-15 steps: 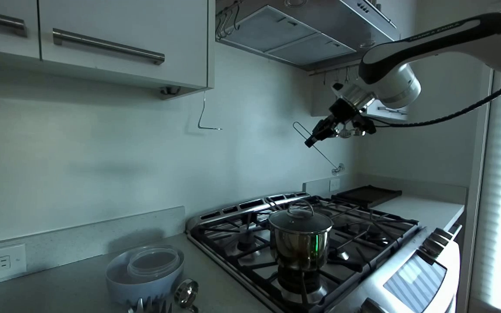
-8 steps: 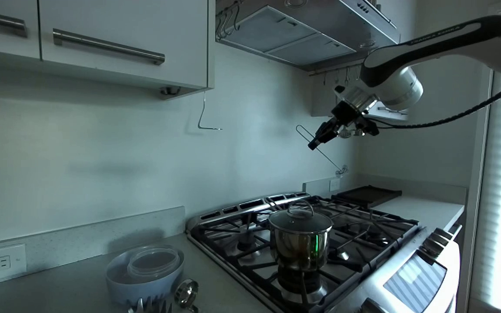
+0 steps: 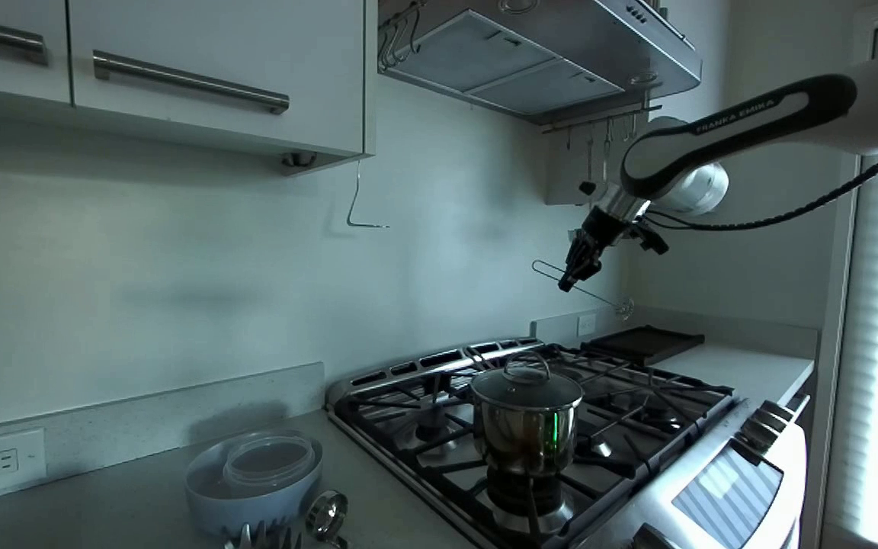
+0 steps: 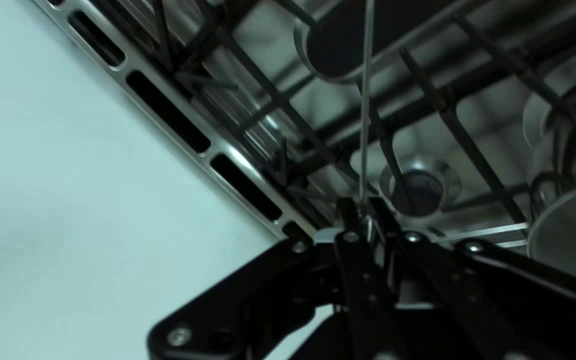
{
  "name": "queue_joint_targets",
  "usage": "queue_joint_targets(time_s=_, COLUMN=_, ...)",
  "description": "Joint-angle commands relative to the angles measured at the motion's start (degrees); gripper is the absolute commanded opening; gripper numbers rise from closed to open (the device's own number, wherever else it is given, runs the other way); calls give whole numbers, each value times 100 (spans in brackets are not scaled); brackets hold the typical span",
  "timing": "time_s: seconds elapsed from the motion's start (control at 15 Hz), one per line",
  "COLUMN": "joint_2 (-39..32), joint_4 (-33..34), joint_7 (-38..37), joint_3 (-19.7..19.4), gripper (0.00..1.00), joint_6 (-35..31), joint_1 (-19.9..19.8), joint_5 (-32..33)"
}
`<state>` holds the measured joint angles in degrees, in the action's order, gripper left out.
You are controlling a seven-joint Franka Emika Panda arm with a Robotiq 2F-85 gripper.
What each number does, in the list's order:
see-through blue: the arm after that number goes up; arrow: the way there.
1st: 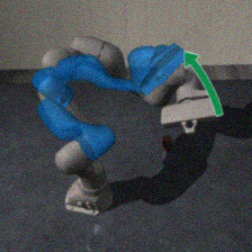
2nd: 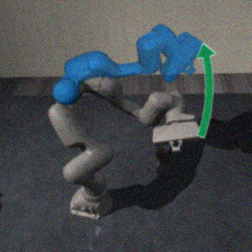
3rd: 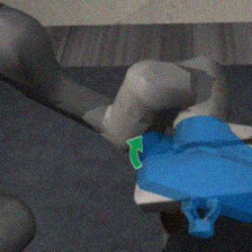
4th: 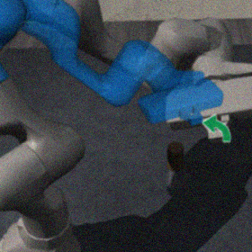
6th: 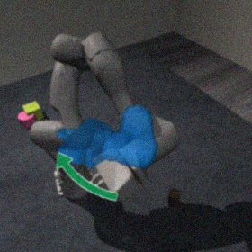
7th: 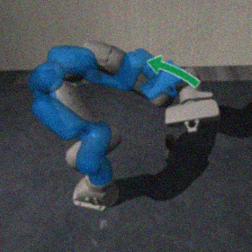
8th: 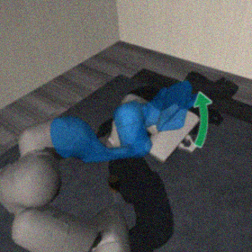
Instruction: Take the whisk off of the hanger and place it on the stove
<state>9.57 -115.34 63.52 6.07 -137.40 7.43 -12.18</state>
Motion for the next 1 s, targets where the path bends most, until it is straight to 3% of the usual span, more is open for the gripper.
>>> queue_joint_targets(time_s=0.0, joint_2=-141, joint_4=-208, joint_7=-600, joint_3=-46, gripper=2, joint_6=-140, joint_1=-158, joint_5=1122)
queue_joint_targets(time_s=0.27, joint_2=-283, joint_4=-397, joint_7=-918, joint_3=-132, gripper=2, joint_6=-39, joint_1=-200, joint_5=1628)
queue_joint_targets(time_s=0.67, joint_2=-348, joint_4=-973, joint_7=-863, joint_3=-280, gripper=2, joint_6=-319, joint_1=-203, joint_5=1374)
queue_joint_targets(time_s=0.93, joint_2=-387, joint_4=-1300, joint_7=-932, joint_3=-304, gripper=2, joint_6=-512, joint_1=-226, joint_5=1590)
